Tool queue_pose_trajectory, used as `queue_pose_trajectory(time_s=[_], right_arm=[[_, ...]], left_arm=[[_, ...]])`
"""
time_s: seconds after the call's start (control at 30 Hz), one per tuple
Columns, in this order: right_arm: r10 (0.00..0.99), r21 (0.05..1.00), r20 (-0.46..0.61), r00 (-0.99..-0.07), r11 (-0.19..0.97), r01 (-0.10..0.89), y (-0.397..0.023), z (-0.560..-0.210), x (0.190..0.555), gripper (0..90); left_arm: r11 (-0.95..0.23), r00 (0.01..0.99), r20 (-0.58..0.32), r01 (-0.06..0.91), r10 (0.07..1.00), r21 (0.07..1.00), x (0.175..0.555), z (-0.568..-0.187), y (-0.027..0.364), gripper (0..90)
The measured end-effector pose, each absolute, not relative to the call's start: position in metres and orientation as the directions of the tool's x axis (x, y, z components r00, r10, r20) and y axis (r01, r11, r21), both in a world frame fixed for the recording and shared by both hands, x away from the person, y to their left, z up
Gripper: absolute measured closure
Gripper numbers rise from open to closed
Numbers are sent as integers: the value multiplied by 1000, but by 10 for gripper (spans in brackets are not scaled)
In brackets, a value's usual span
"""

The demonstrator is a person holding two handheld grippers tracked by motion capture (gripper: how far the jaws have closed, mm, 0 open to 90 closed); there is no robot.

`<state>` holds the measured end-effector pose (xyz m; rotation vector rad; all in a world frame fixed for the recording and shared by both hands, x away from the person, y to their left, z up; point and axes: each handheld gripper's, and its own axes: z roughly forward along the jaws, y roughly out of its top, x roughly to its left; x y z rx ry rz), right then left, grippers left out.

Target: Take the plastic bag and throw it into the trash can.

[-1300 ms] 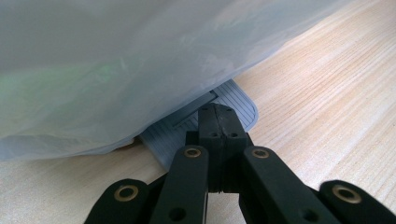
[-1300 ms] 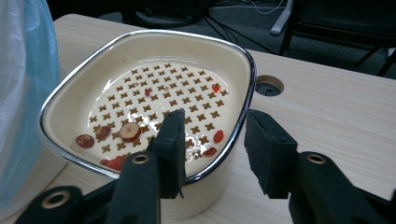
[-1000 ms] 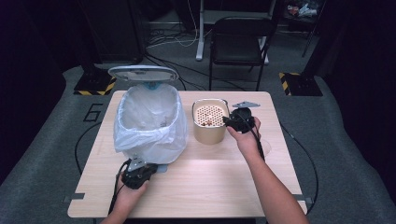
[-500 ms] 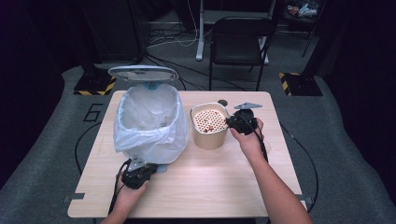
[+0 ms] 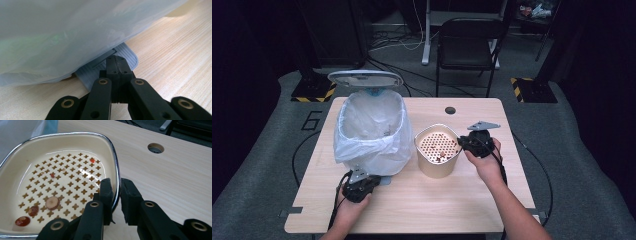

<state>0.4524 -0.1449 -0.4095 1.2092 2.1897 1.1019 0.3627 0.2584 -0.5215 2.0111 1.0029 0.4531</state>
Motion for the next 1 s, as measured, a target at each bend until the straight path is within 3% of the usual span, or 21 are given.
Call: queue_pose_trajectory(time_s=[0.4, 0.8, 1.0], right_arm=[[818, 793, -2, -575, 352, 497, -161, -409, 400, 786], [818, 790, 17, -574, 342, 509, -170, -409, 382, 777], [821, 815, 55, -568, 291, 501, -173, -405, 379, 675]], left_arm=[[-341, 616, -43, 491, 787, 802, 363, -521, 258, 900], [-341, 616, -43, 492, 786, 801, 363, -521, 258, 900], [-340, 616, -44, 492, 787, 801, 363, -521, 258, 900]])
